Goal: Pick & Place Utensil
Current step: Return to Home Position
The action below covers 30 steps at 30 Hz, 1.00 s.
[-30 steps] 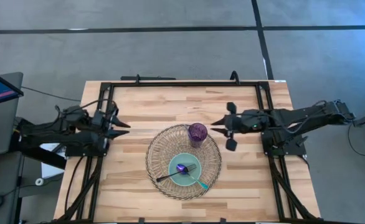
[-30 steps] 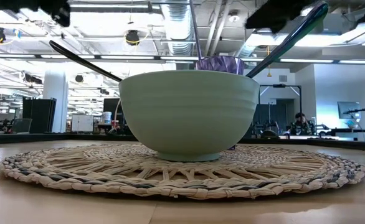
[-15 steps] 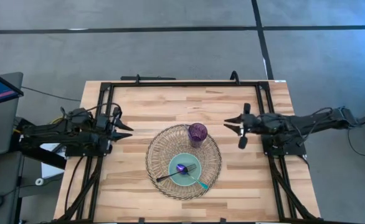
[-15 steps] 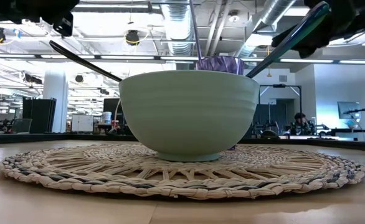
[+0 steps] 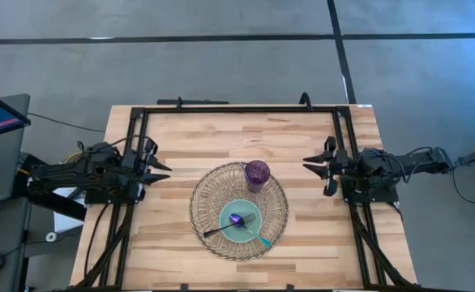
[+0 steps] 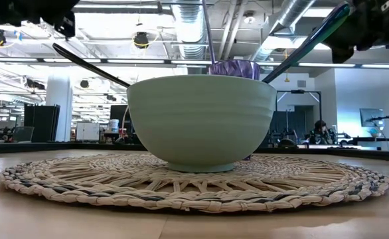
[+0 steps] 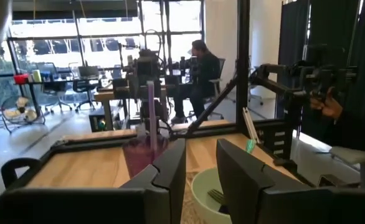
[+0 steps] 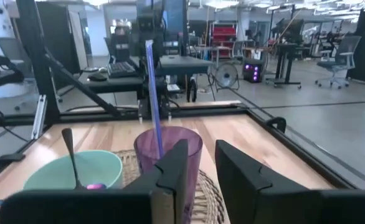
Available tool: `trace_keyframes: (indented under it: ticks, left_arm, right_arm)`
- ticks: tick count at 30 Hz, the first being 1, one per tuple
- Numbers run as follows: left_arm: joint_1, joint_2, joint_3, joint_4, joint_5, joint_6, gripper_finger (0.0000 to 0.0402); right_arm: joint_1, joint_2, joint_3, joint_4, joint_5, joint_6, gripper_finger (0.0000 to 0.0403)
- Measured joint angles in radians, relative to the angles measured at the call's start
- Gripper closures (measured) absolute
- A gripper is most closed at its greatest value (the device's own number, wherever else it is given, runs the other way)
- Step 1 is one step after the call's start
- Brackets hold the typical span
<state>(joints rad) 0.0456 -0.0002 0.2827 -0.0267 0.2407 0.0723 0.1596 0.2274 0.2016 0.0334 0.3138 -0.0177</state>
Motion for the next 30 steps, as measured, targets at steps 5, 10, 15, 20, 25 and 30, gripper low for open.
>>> trace_keyframes:
  ticks: [5,10,15,20,25,30]
  left_arm:
    - [0.0,0.0,-0.075,0.051,0.0,-0.004,0.0311]
    - [0.0,0.0,-0.132,0.134,-0.005,-0.007,0.0311]
    - [0.0,0.0,-0.222,0.267,-0.007,-0.025,0.0311]
    - [0.0,0.0,-0.278,0.331,-0.047,-0.049,0.0311]
    - [0.0,0.006,-0.278,0.336,-0.114,-0.061,0.0311]
    - [0.0,0.03,-0.278,0.335,-0.136,-0.059,0.0311]
  right_arm:
    - [0.0,-0.07,-0.04,-0.003,0.0,-0.008,0.0328]
    - [0.0,-0.121,-0.043,-0.048,0.0,-0.016,0.0328]
    - [0.011,-0.149,-0.043,-0.066,-0.002,-0.035,0.0328]
    - [0.018,-0.174,-0.043,-0.123,0.0,-0.038,0.0328]
    - [0.016,-0.213,-0.043,-0.169,0.001,-0.045,0.0328]
    - [0.015,-0.225,-0.043,-0.201,0.001,-0.038,0.0328]
